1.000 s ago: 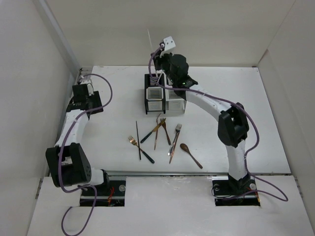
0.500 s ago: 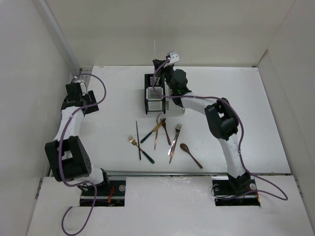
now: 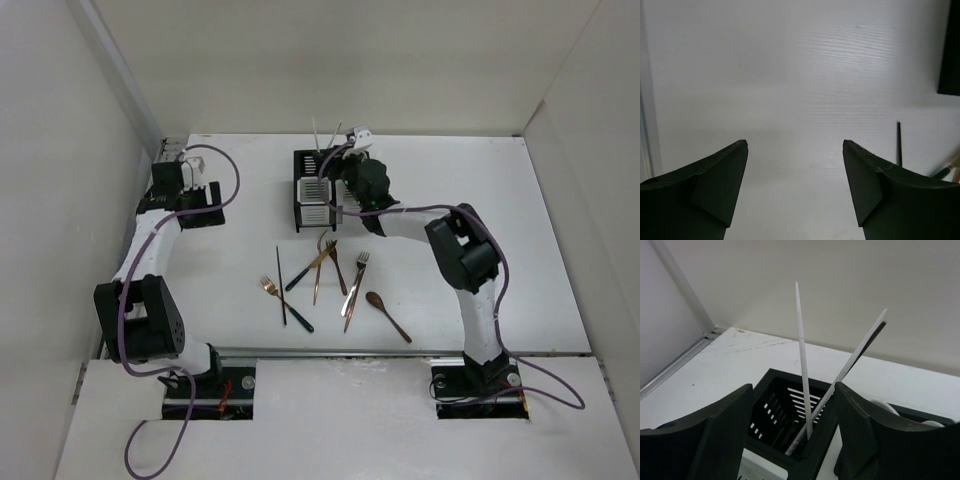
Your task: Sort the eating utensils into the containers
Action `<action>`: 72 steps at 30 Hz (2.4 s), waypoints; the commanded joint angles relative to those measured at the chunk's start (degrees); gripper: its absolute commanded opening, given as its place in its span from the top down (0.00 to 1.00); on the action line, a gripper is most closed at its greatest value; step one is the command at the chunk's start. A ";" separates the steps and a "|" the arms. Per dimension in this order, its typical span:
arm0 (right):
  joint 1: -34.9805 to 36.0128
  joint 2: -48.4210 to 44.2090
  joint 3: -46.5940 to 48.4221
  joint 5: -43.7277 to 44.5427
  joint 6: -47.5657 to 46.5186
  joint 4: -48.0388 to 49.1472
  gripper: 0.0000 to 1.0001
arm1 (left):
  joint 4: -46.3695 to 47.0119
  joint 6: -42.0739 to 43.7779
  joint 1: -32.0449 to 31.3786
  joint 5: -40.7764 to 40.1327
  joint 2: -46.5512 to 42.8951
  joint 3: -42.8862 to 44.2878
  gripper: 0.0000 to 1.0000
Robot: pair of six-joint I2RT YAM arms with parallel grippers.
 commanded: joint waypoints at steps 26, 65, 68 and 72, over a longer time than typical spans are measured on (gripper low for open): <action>11.33 -52.63 -29.65 28.44 1.53 -26.86 0.23 | -15.04 7.19 -34.54 2.05 10.53 0.13 0.54; 14.40 -71.01 -39.77 41.62 2.67 -37.24 0.23 | -15.50 9.74 -36.83 -0.15 19.50 -1.28 0.98; 14.40 -71.62 -39.77 42.24 2.14 -37.24 0.23 | -15.49 9.22 -37.36 -0.15 20.03 -1.80 1.00; 14.40 -72.15 -40.30 42.77 1.61 -37.24 0.23 | -15.49 8.60 -37.36 -0.15 19.95 -1.20 1.00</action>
